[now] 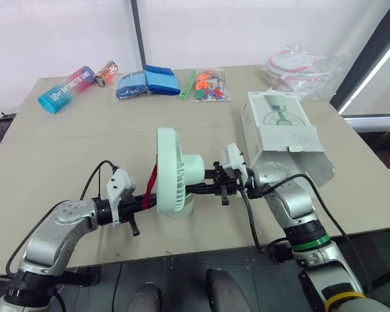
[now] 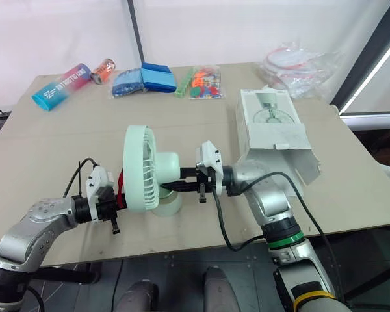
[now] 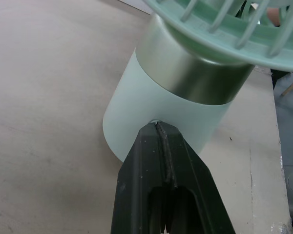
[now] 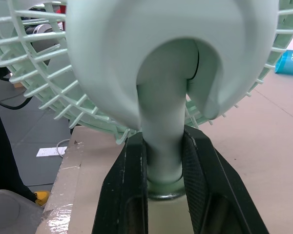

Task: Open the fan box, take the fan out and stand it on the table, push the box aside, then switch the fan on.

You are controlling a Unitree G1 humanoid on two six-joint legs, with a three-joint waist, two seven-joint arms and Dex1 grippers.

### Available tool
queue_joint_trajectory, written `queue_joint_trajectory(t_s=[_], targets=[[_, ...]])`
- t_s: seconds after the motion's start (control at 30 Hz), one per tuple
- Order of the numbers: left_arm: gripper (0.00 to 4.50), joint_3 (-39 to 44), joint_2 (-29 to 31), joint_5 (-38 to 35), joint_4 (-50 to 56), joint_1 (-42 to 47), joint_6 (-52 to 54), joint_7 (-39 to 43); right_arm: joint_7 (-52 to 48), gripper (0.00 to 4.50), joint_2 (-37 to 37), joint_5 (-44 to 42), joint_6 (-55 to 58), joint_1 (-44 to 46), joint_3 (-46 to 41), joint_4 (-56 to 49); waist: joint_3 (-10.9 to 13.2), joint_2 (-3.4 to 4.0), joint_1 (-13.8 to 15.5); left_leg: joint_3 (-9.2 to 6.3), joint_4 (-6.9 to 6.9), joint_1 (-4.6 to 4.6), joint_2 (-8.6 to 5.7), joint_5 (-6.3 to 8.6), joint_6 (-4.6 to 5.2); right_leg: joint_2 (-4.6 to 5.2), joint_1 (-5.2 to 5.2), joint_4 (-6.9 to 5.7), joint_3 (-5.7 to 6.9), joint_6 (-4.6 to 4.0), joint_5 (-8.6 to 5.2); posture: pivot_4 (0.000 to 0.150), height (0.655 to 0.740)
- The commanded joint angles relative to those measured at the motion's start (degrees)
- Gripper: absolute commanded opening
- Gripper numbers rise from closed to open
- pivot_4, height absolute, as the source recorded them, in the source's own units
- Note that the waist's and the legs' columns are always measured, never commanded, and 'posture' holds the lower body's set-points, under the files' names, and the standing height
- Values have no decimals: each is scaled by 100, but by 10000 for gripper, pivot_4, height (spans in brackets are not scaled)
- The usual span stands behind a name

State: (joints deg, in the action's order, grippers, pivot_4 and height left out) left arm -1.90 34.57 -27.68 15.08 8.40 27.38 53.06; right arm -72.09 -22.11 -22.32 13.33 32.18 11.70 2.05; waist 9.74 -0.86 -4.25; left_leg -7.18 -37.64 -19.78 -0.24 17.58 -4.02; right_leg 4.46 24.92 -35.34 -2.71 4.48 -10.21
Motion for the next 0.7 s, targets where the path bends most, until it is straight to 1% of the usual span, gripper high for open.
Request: queue_joint_trajectory(t_s=[0.03, 0.7], targets=[[250, -47, -45, -31, 71, 98, -78, 73, -19, 3886, -67, 53, 90, -113, 139, -120, 0, 0, 0, 0, 0, 0, 0, 0, 0, 0, -1, 0, 0, 0, 0, 1500, 7400], [250, -195, -89, -8, 33, 185, -49, 150, 74, 3886, -105, 0, 191, -211, 137, -307, 0, 0, 20, -1, 0, 6, 0, 2, 4, 0, -10, 4, 0, 3, -2, 1500, 7400]])
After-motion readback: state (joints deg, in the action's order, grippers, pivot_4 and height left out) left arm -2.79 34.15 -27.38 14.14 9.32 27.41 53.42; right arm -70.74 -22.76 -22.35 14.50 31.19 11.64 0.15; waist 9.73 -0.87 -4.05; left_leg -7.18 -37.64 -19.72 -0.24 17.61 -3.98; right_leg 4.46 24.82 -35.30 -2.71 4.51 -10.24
